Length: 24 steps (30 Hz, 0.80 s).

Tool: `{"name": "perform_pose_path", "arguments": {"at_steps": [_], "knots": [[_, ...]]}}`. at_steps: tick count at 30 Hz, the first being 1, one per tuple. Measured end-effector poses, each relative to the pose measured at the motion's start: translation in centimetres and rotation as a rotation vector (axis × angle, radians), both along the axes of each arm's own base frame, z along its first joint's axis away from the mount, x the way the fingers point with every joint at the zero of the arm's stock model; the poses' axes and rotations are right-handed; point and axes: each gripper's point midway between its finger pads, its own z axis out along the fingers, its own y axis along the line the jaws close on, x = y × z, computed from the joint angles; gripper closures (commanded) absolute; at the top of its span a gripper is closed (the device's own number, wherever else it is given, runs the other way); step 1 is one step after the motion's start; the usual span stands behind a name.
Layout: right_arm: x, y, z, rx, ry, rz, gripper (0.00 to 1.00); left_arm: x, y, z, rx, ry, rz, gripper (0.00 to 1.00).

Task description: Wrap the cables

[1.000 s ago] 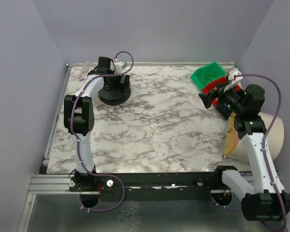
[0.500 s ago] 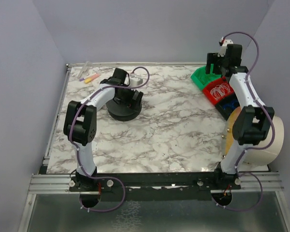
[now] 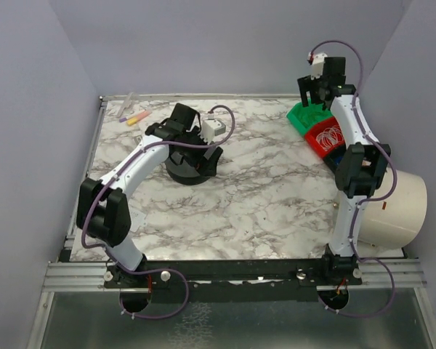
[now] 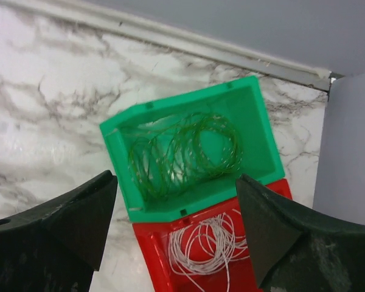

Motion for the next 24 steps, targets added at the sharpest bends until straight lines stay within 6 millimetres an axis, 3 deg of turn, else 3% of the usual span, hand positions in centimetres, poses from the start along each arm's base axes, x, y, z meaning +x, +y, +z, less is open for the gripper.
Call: {"name": "perform_pose_path", "arguments": {"at_steps": [5,10,13,17,20,24], "knots": [[-2.4,3.0,-3.6,-0.232,0.084,0.194,0.13,-0.3,1.1,4.1,-0.019,-0.118,0.019,0.01],[-2.8,3.9,-4.6,-0.520,0.101,0.281,0.13,-1.9,3.0,7.2,-0.018,-0.251,0.032,0.01],[-2.7,3.1,-3.9,-0.660,0.105,0.257,0.12,-2.7,4.0,6.9,-0.002,-0.273,0.038,0.01],[-2.7,2.2,-3.5,-0.699,0.110,0.215,0.08,-3.6,5.1,5.0,0.021,-0.253,0.056,0.01],[-3.0,1.7,-4.3,-0.713,0.122,0.200,0.06,-3.9,5.7,3.9,0.034,-0.233,0.067,0.01],[-4.3,0.8,-6.1,-0.755,0.177,0.184,0.03,-3.4,6.0,4.1,0.030,-0.252,0.085,0.01]]}}
